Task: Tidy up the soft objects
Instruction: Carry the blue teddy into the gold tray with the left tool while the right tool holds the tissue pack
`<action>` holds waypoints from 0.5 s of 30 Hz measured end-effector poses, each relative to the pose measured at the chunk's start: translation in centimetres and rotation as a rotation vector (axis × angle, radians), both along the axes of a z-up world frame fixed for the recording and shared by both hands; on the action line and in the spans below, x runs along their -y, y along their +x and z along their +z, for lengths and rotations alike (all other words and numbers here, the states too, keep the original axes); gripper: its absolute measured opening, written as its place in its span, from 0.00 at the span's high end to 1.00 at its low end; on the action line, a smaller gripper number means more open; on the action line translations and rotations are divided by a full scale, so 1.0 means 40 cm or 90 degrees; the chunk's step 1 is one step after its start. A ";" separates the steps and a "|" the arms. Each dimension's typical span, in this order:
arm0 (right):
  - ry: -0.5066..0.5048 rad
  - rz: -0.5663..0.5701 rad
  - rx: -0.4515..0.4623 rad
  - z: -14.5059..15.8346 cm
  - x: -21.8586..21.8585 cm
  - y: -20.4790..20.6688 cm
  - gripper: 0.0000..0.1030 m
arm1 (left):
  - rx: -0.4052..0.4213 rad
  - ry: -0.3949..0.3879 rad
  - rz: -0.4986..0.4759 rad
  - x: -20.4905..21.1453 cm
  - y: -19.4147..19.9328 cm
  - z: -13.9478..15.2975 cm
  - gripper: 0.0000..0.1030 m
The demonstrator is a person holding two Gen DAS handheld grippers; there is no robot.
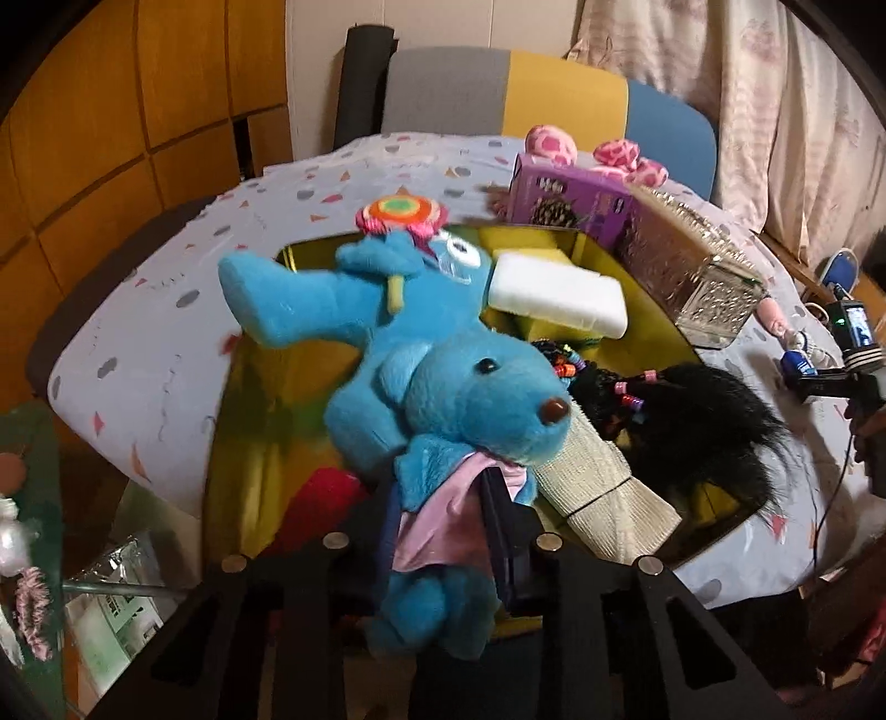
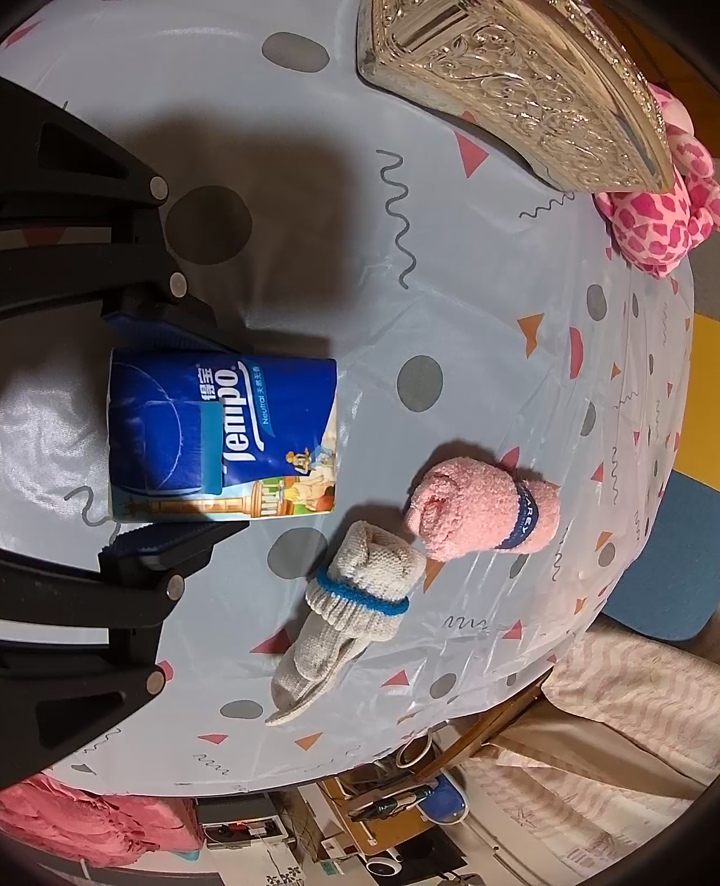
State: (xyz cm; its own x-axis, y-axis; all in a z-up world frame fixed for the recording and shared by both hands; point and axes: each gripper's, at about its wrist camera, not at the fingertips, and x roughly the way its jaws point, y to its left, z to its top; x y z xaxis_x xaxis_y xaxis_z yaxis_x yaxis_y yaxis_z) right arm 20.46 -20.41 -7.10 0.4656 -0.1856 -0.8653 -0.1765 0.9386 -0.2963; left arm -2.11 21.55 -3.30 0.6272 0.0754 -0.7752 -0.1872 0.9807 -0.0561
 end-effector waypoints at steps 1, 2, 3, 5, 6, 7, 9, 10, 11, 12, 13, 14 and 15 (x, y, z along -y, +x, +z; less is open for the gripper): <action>0.000 0.000 0.000 0.000 0.000 0.000 0.49 | -0.003 -0.003 0.004 0.000 0.010 -0.007 0.72; -0.001 -0.001 0.000 0.000 -0.001 0.000 0.49 | -0.008 -0.008 0.008 -0.002 0.020 -0.014 0.72; -0.002 0.000 0.000 0.000 -0.001 0.001 0.49 | -0.008 -0.012 0.009 -0.002 0.027 -0.019 0.72; -0.001 -0.001 0.001 -0.001 -0.001 0.000 0.49 | -0.006 -0.002 0.002 0.004 0.033 -0.025 0.69; -0.001 -0.002 0.001 0.000 0.000 0.000 0.49 | -0.005 -0.001 0.002 0.005 0.031 -0.026 0.69; -0.001 -0.001 0.001 -0.001 -0.001 0.000 0.49 | -0.003 -0.008 0.001 0.004 0.028 -0.025 0.69; -0.002 -0.001 0.000 0.000 0.001 0.000 0.49 | 0.009 -0.031 -0.002 -0.005 0.013 -0.014 0.62; -0.002 -0.001 0.000 0.000 0.000 0.001 0.49 | 0.014 -0.032 0.002 -0.008 0.007 -0.010 0.57; -0.002 -0.001 0.000 0.000 0.000 0.001 0.49 | 0.019 -0.034 0.009 -0.015 0.000 -0.005 0.55; -0.003 -0.001 0.000 0.000 0.000 0.001 0.49 | 0.022 -0.041 0.013 -0.021 -0.006 -0.001 0.55; -0.004 -0.001 0.000 0.000 0.001 0.001 0.49 | 0.024 -0.046 0.016 -0.025 -0.011 0.002 0.55; -0.005 -0.001 0.000 0.000 0.000 0.001 0.49 | 0.027 -0.048 0.021 -0.030 -0.017 0.007 0.55; -0.006 -0.001 0.000 0.000 0.000 0.001 0.49 | 0.031 -0.047 0.025 -0.033 -0.021 0.013 0.55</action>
